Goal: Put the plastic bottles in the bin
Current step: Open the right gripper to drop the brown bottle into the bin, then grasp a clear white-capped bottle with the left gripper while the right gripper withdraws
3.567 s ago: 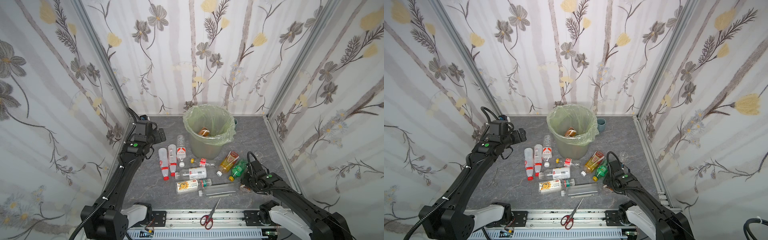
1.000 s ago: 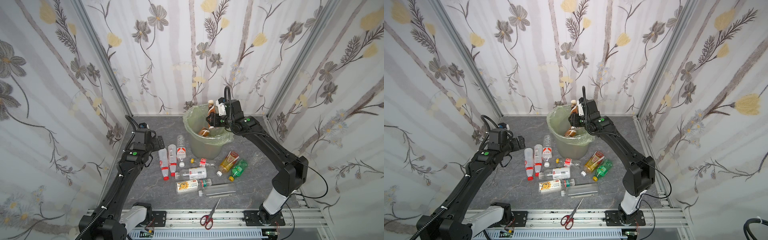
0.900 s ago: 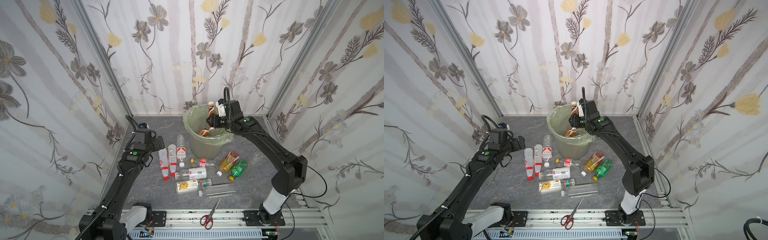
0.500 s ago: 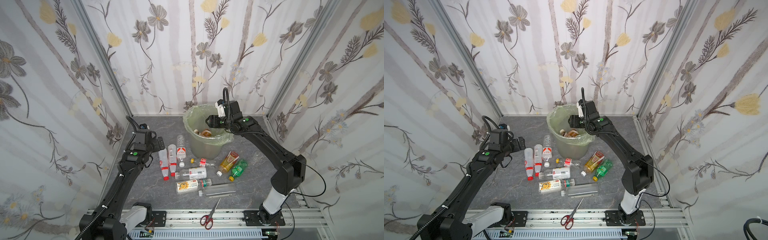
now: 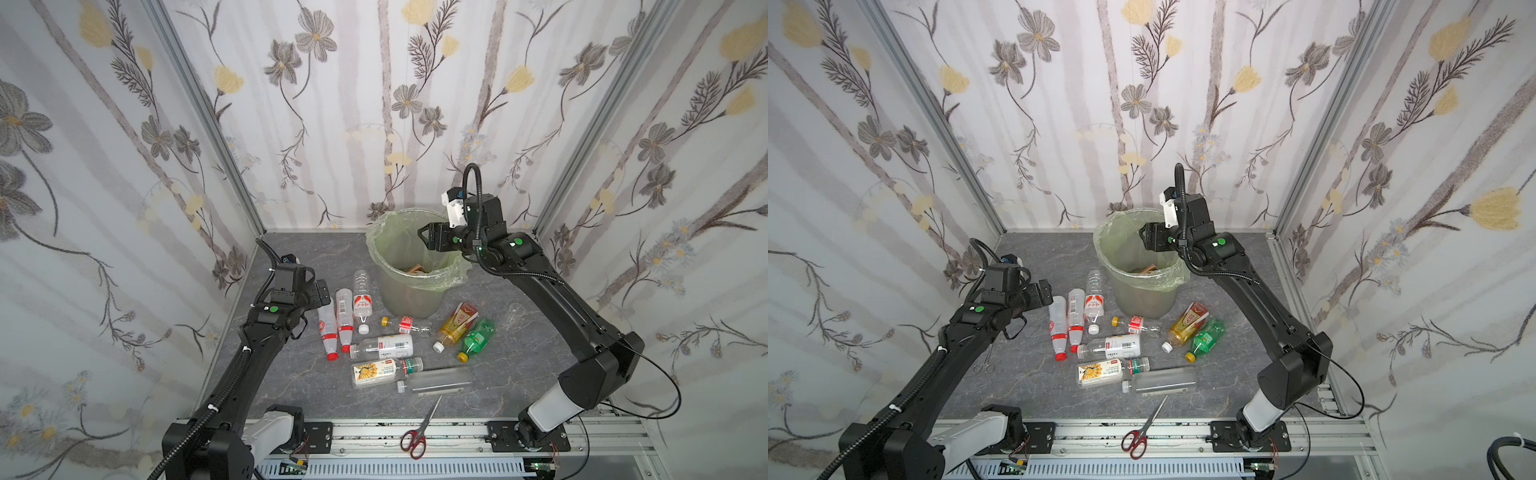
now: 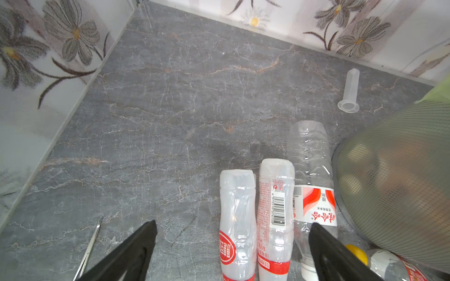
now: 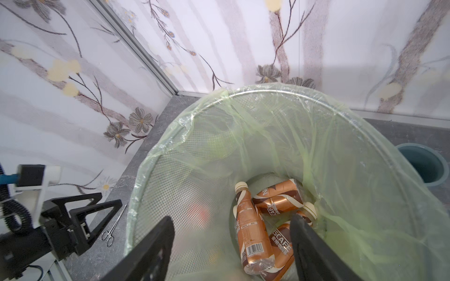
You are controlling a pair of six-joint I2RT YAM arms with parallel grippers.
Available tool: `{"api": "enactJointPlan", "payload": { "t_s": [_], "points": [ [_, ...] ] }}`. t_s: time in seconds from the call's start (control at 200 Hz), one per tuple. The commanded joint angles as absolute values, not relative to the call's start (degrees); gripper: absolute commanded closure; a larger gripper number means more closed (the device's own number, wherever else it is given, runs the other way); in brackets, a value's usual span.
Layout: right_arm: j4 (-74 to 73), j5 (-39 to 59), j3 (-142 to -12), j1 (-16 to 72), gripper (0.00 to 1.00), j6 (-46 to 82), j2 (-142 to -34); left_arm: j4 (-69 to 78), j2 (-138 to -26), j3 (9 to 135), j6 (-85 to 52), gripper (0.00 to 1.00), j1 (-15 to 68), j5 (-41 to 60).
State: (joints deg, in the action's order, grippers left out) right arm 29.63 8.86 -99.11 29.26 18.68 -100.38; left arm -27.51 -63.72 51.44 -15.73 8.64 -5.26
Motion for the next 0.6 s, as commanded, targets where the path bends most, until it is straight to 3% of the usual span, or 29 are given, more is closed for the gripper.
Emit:
{"api": "enactJointPlan", "payload": {
  "t_s": [0.0, 0.595],
  "points": [
    [26.5, 7.9, -99.3, 28.7, 0.23, 15.8, -98.0, -26.7, -64.4, 49.4, -18.5, 0.00, 8.6, -4.7],
    [18.8, 13.7, -85.7, 23.1, 0.20, 15.3, -87.0, -21.6, -68.6, 42.5, -23.0, 0.04, 8.7, 1.3]
  ]
}}
